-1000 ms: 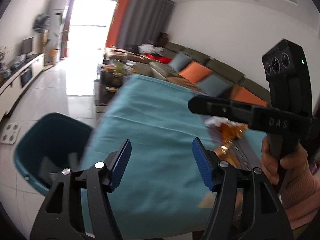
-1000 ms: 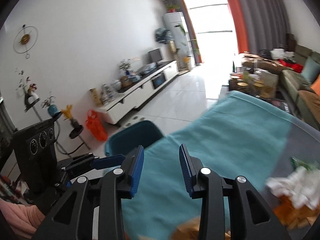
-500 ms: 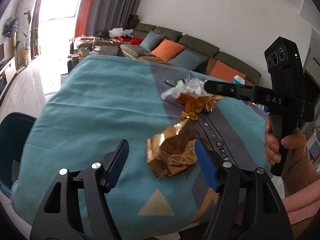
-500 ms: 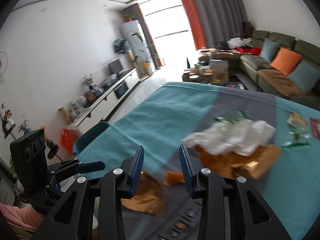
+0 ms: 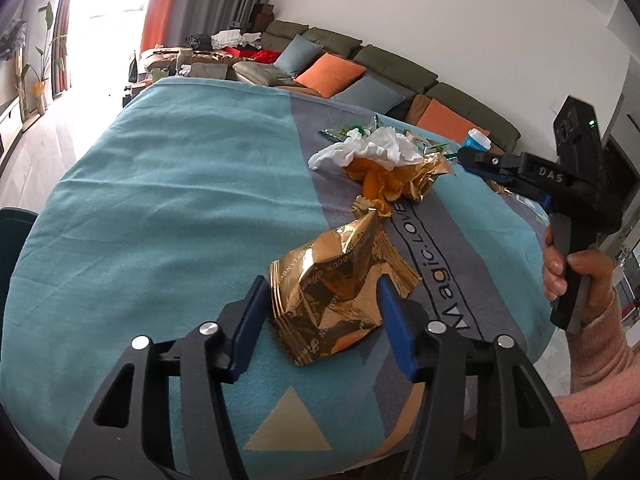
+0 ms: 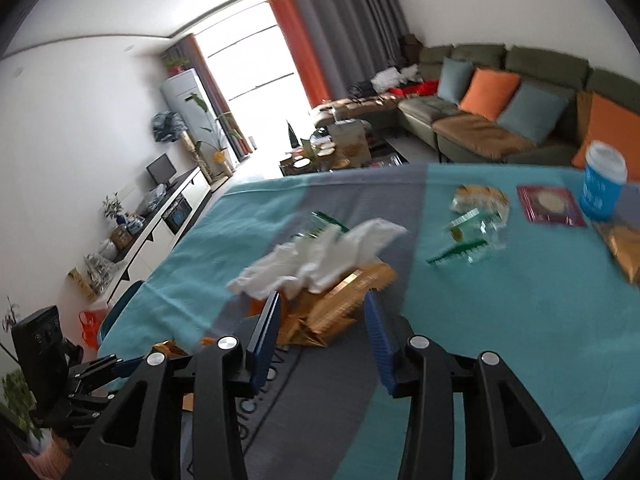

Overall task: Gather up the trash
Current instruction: 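Return to the table and grasp the gold foil wrapper with the left tool, then grasp the tan wafer wrapper with the right tool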

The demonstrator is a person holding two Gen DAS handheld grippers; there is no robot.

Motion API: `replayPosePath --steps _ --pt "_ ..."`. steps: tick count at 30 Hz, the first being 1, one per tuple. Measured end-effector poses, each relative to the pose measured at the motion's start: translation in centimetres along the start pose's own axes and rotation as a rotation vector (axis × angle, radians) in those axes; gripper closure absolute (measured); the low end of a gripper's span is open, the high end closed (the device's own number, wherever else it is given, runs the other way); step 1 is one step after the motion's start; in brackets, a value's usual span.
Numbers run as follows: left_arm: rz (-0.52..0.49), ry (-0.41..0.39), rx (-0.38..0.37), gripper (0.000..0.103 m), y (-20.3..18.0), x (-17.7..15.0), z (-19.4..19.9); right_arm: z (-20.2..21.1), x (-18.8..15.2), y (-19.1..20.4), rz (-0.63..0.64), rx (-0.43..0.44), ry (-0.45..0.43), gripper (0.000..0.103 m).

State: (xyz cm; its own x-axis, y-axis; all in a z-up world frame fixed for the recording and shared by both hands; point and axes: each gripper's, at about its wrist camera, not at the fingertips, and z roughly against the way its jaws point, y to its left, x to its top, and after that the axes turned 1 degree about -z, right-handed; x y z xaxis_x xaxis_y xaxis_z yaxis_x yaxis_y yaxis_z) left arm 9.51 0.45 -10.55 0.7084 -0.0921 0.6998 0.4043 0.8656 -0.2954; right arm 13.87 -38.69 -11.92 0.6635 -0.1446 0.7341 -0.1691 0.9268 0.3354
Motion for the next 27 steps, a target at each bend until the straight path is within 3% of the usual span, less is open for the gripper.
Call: replayPosePath --steps 7,11,19,24,27 --pt "-0.007 0.017 -0.009 0.072 -0.1 -0.2 0.0 -2.0 -0.3 -1.6 -0.095 0.037 0.041 0.054" --pt "-0.005 0.018 -0.015 0.076 0.0 -0.3 0.1 -2.5 -0.4 -1.9 -0.128 0.069 0.050 0.054" --pt "-0.013 0.003 -0.027 0.079 0.0 -0.3 0.9 -2.3 -0.6 -3.0 -0.188 0.107 0.066 0.085" --pt "-0.009 -0.014 -0.031 0.081 0.2 -0.2 1.7 -1.4 -0.5 -2.6 -0.181 0.106 0.055 0.094" --pt "-0.007 -0.024 -0.031 0.081 0.4 -0.1 2.2 -0.7 -0.5 -2.2 -0.162 0.099 0.047 0.094"
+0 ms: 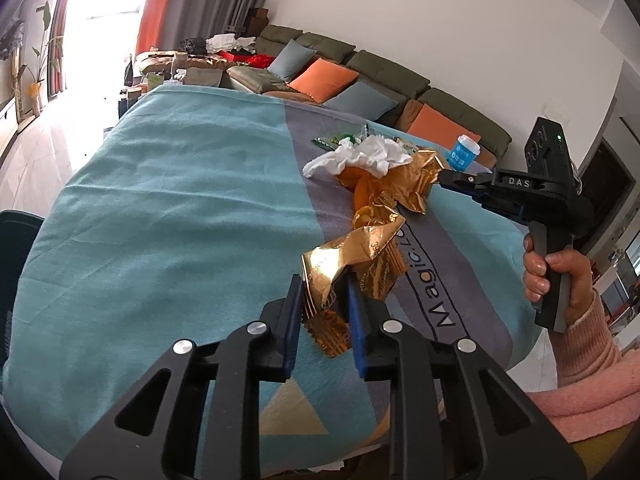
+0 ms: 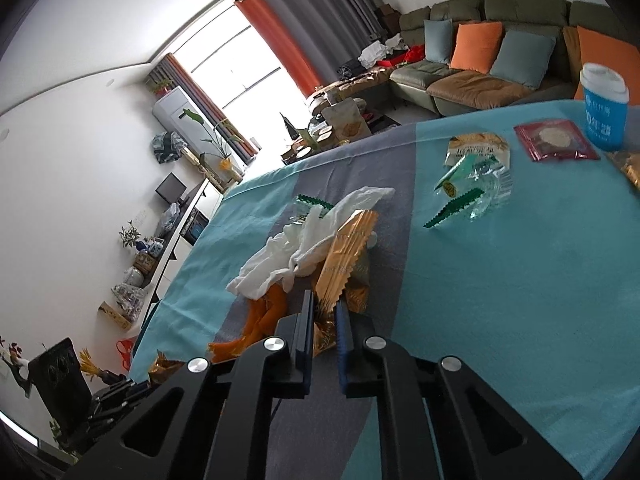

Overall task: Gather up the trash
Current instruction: 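Grasp the tan wafer wrapper with the right tool, then carry both wrappers toward the teal bin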

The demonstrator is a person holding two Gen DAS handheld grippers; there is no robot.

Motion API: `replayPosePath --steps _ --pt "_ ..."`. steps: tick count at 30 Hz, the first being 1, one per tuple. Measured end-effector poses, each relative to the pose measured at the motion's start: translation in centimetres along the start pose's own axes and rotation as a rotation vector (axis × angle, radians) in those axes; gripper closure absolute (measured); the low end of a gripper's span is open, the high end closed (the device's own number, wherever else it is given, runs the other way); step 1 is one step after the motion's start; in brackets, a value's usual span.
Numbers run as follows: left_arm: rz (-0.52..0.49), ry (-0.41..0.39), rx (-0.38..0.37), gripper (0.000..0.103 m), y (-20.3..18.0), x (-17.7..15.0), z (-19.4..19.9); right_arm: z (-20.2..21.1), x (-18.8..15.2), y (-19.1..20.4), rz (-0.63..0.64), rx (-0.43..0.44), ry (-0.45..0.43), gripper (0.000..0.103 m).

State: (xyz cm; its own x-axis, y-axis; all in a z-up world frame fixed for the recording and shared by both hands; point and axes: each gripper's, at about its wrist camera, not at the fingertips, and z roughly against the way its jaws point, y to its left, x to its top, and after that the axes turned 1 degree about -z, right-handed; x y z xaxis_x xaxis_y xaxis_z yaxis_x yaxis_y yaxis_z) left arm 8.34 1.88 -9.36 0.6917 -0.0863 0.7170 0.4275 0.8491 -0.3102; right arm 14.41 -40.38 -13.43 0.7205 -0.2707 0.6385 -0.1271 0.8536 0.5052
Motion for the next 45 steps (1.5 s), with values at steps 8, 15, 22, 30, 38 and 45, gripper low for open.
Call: replayPosePath --steps 8,15,22,30,38,45 --pt "0.020 -0.040 0.011 0.082 0.9 0.2 1.6 2.1 -0.3 0.9 0.045 -0.035 -0.027 0.095" --pt "0.039 -0.065 0.025 0.082 1.7 0.1 2.7 4.1 -0.6 2.1 0.097 -0.028 -0.040 0.095" --pt "0.043 -0.088 0.037 0.082 2.1 0.0 3.9 4.7 -1.1 5.1 0.183 0.040 -0.052 0.095" --pt "0.066 -0.132 0.076 0.082 3.2 0.0 6.0 2.9 -1.3 8.8 0.254 0.149 -0.021 0.095" --pt "0.123 -0.183 0.146 0.082 5.6 -0.3 8.9 -0.2 -1.8 12.9 0.313 0.245 0.039 0.095" --pt "0.175 -0.221 0.208 0.082 7.8 -0.8 11.6 -2.9 -2.0 16.7 0.362 0.304 0.087 0.095"
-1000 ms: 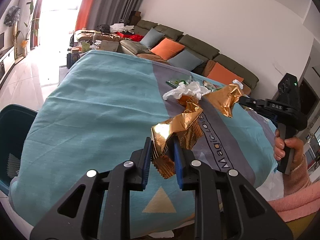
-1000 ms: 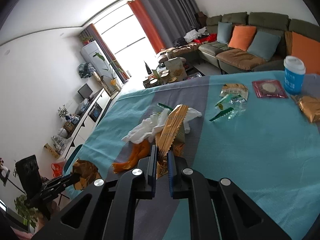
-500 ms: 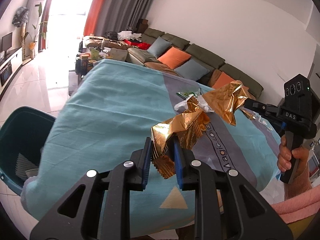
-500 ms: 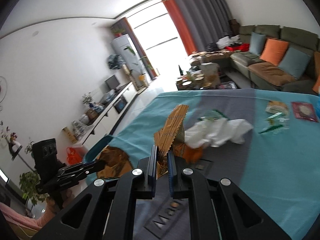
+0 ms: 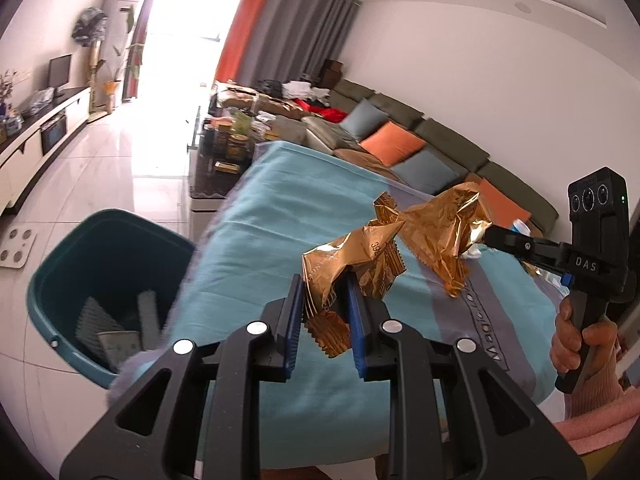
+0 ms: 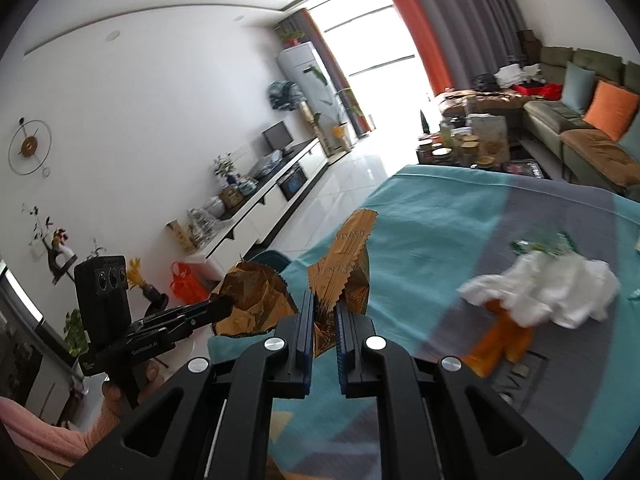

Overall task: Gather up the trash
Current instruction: 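Carry both wrappers toward the teal bin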

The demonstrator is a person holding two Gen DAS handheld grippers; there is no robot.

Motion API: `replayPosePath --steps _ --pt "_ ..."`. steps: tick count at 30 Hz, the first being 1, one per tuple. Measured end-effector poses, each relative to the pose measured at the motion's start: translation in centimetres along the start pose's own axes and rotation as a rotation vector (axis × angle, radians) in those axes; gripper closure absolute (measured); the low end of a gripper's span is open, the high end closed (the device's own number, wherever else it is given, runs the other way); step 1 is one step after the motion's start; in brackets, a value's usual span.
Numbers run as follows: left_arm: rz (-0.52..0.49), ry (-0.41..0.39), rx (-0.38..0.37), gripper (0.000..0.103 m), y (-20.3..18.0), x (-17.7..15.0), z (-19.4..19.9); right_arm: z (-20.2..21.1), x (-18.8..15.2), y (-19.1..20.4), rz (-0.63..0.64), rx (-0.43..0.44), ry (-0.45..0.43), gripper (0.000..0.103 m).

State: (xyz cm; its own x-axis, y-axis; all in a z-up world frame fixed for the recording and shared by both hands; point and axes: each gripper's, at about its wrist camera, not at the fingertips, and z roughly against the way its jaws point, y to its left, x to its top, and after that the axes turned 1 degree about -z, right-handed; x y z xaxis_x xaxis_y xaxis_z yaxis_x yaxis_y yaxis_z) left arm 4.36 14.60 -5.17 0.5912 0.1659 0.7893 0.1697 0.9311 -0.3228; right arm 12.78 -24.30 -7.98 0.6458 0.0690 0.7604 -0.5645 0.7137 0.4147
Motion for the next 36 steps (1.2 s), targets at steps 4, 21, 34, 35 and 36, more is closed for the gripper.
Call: replayPosePath --steps 4,21,34,35,36 --pt "0.022 -0.020 0.037 0.082 1.4 0.2 1.1 -2.1 0.6 1.1 0.019 0.038 0.026 0.095" --pt "0.153 -0.078 0.226 0.082 8.6 0.4 5.1 -9.8 2.9 6.3 0.099 0.152 0.132 0.095" --pt "0.234 -0.056 0.309 0.081 13.0 -0.4 5.3 -14.8 3.4 8.3 0.134 0.151 0.205 0.095" --pt "0.240 -0.052 0.314 0.081 13.2 -0.5 5.1 -15.2 3.3 8.5 0.136 0.151 0.213 0.095" --pt "0.246 -0.048 0.317 0.081 13.5 -0.6 5.0 -15.7 3.3 8.7 0.139 0.149 0.220 0.095"
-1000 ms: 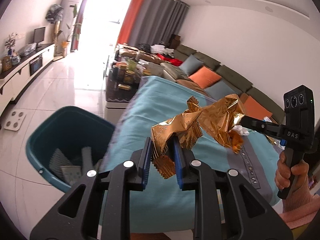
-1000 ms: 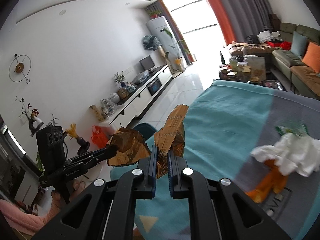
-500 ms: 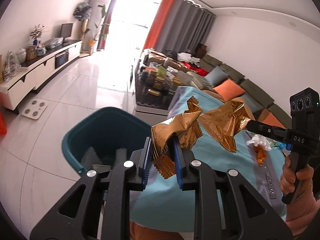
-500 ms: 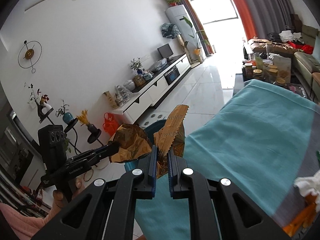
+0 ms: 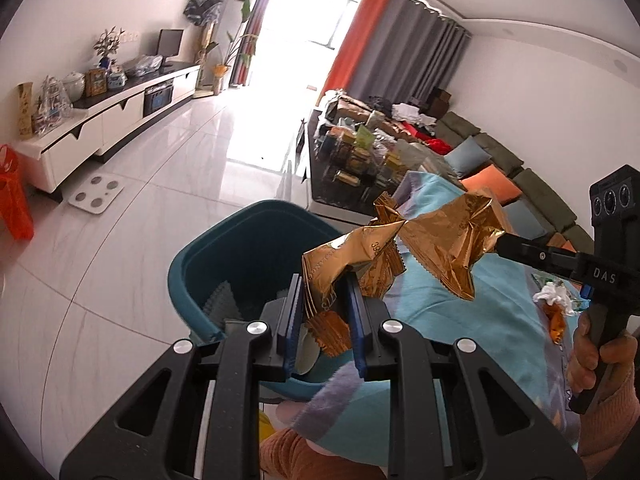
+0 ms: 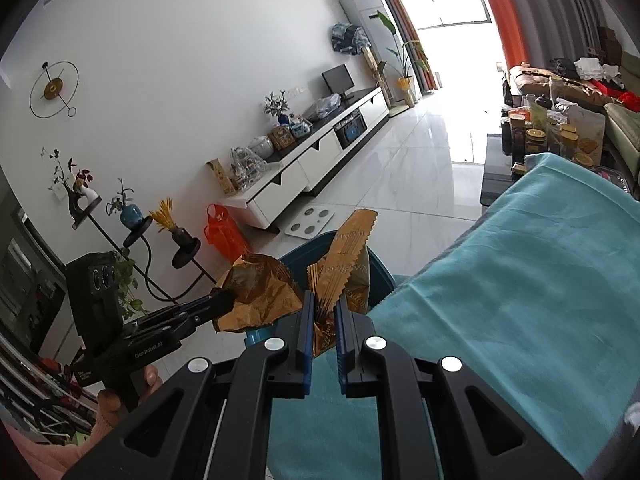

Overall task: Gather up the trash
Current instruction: 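Carry both wrappers toward the teal bin, then open the left tool over the bin while the right tool opens too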

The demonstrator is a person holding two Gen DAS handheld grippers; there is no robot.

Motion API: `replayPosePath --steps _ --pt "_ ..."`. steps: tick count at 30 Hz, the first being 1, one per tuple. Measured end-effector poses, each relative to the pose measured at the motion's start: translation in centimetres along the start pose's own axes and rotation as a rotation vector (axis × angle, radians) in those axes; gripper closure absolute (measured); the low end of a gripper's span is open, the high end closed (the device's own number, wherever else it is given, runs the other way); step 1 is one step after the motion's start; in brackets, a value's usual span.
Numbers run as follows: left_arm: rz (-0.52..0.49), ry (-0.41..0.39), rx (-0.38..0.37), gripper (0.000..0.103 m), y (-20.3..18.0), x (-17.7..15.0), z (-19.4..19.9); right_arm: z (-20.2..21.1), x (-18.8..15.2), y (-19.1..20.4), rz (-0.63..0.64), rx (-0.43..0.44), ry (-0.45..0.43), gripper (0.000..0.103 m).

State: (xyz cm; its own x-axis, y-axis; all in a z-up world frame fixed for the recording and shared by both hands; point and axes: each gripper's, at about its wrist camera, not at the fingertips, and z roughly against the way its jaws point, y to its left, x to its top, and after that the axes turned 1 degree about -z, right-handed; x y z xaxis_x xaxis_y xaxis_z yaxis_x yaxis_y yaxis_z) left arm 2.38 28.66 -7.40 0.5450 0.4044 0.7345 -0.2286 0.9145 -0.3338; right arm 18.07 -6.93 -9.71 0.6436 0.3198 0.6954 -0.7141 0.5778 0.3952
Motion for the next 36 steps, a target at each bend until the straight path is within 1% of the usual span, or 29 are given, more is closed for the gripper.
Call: replayPosePath --steps 8,14,27,33,35,36 --pt "0.029 0.029 0.051 0.081 1.4 -0.2 -1.7 -3.2 0.6 0.9 0.007 -0.014 0.052 0.094" --pt "0.037 0.045 0.081 0.080 1.5 -0.3 -2.9 -5.2 0.9 1.4 0.007 -0.025 0.084 0.094" --pt "0.046 0.073 0.114 0.080 1.9 -0.3 -5.2 -9.0 0.9 1.8 0.003 -0.025 0.161 0.094" --pt "0.073 0.093 0.099 0.077 2.6 -0.5 -6.5 -10.3 0.9 2.0 -0.006 -0.027 0.192 0.089" --pt "0.086 0.099 0.099 0.071 2.8 -0.5 -7.1 -10.4 0.8 2.1 0.000 -0.036 0.192 0.088" --pt "0.090 0.101 0.098 0.067 2.9 -0.5 -7.3 -10.3 0.8 2.1 0.000 -0.041 0.189 0.084"
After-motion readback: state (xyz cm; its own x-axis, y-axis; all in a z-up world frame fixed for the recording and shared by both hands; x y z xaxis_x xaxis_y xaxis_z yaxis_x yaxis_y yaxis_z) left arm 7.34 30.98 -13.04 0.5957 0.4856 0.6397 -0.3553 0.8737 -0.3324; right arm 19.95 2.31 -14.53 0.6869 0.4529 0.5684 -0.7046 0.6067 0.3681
